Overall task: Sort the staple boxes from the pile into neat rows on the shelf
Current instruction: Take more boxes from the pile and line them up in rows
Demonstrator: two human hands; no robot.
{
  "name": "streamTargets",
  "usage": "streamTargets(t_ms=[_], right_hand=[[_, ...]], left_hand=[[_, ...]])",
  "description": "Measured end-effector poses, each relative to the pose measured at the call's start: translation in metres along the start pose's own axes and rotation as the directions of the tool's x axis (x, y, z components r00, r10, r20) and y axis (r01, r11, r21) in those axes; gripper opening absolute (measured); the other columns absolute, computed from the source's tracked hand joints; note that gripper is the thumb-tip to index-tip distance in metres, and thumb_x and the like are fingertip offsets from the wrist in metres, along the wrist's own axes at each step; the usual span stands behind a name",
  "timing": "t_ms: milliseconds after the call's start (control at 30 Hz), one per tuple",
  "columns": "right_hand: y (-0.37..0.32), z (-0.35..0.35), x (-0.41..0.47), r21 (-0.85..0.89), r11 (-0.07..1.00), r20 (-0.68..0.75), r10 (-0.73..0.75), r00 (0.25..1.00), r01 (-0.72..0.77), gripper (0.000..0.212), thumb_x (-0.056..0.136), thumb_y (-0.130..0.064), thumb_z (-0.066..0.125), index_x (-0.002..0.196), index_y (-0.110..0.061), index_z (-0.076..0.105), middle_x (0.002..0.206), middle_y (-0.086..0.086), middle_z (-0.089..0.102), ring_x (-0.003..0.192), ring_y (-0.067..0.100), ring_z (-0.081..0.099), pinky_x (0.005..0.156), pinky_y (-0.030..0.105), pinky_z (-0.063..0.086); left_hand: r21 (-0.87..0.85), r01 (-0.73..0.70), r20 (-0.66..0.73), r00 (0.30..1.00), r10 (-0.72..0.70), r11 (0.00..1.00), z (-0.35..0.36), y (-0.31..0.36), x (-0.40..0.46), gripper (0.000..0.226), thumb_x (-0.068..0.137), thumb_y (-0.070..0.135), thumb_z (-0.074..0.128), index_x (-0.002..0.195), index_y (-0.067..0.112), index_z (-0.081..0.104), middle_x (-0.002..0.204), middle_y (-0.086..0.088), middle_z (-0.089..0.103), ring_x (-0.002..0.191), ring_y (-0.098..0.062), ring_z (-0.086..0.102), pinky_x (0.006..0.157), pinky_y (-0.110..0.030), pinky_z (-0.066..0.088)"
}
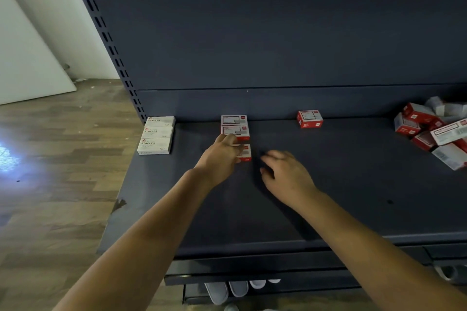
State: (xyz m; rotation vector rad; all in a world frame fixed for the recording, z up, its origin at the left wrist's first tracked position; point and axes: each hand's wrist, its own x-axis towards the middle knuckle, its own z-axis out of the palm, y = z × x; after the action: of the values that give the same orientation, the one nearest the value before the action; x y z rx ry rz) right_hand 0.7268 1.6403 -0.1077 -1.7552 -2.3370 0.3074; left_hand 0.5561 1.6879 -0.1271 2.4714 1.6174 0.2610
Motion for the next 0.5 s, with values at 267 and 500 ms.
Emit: streamTargets(t_ms=[267, 500], right_hand=[[0.001, -0.001, -0.001, 0.078, 0.997, -0.019, -0.022, 1.000, 0.024, 0.037, 0.095, -0.023, 0.047, 0.130, -0.012, 0.053, 0.134, -0.002, 0.048, 0.124, 0.015, 0.040, 0.098, 0.025, 0.036], [0.006, -0.001, -0.001, 0.106, 0.994, -0.050, -0.033, 0.998, 0.038, 0.038, 0.095, -0.022, 0.047, 0.132, -0.013, 0.052, 0.135, -0.003, 0.048, 0.127, 0.012, 0.038, 0.100, 0.019, 0.030]], left_hand=[[-0.143, 0.147, 0.006, 0.989, -0.148, 0.979, 0.001, -0.002, 0.009, 0.040, 0.098, 0.017, 0.046, 0.137, 0.018, 0.046, 0.155, -0.013, 0.013, 0.144, -0.027, 0.004, 0.113, -0.040, 0.024], [-0.145, 0.186, 0.049, 0.982, -0.181, 0.972, -0.001, 0.001, 0.011, 0.041, 0.100, 0.017, 0.040, 0.141, 0.020, 0.041, 0.156, -0.017, 0.006, 0.145, -0.030, 0.000, 0.115, -0.040, 0.019]])
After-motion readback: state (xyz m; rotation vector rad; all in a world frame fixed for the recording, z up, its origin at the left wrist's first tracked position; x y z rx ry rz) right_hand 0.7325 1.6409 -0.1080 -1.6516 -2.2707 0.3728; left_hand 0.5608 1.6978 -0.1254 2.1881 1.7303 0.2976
